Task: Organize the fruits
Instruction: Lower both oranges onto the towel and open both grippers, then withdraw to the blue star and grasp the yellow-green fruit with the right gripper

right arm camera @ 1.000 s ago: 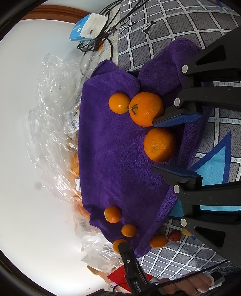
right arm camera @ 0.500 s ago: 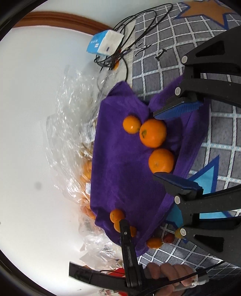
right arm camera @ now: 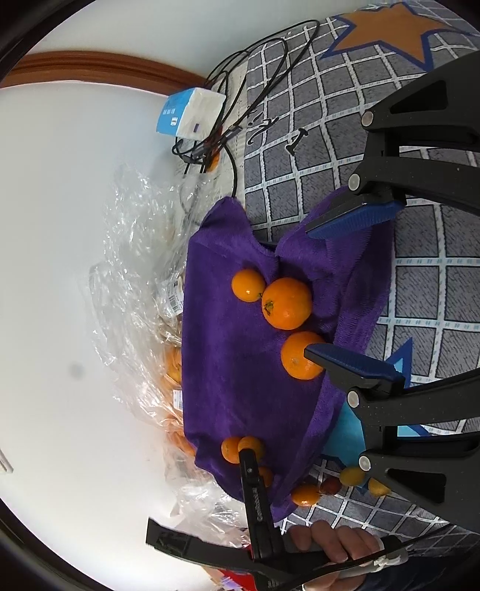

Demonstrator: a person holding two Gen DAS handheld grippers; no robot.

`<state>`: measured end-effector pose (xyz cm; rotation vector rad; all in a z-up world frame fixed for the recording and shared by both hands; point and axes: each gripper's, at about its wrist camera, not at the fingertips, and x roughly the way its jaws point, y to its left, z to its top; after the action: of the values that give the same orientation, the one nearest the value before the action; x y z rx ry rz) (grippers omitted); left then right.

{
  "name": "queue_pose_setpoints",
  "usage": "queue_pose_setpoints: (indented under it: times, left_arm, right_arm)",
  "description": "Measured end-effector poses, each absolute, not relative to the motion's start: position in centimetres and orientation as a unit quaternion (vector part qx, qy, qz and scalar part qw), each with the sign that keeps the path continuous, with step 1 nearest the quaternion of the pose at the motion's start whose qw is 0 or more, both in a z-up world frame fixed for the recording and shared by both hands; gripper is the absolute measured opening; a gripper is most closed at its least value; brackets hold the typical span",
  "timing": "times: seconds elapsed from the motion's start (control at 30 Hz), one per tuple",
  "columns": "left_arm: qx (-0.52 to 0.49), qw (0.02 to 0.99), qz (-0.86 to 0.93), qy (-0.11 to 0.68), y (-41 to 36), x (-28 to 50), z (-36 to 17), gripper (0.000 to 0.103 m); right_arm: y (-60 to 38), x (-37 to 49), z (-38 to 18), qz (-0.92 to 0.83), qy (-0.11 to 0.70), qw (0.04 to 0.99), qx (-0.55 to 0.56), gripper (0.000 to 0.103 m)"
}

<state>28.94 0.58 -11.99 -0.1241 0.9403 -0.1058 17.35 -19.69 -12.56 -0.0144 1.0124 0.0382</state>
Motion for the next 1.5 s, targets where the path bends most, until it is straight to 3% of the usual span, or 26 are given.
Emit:
queue_pose_setpoints:
  times: [0.3,0.4,0.8,1.13,1.23,1.3,1.5]
  left_arm:
    - [-0.061,0.908,-0.054,0.411,4.1,23.8,-9.3,0.04]
    - [-0.065,0.909,-0.043,0.41,6.1,22.2,-9.6,0.04]
    - [-0.075,0.895,-0.012,0.441,11.8,18.1,-13.3,0.04]
    - [-0.071,0.897,0.004,0.435,12.5,16.6,-14.8,0.04]
    - [-0.079,0.899,0.003,0.431,12.7,16.5,-14.9,0.04]
    - [-0.081,0.899,0.002,0.431,12.8,16.4,-14.9,0.04]
    - [-0.08,0.898,0.002,0.432,12.7,16.4,-14.9,0.04]
  right_arm:
    - [-17.2,16.3,-11.7,0.0,0.49,0.872,-0.007,0.058]
    - [-15.8,15.8,-11.8,-0.013,0.494,0.869,-0.014,0.046]
    - [-9.9,13.3,-13.3,0.08,0.519,0.851,0.019,0.047]
    - [-4.6,12.0,-16.0,0.131,0.541,0.831,-0.019,0.047]
    - [-3.8,11.9,-16.8,0.133,0.546,0.827,-0.029,0.04]
    - [-3.7,11.9,-17.2,0.129,0.546,0.827,-0.033,0.029]
    - [-4.0,10.8,-16.0,0.116,0.515,0.847,-0.06,0.029]
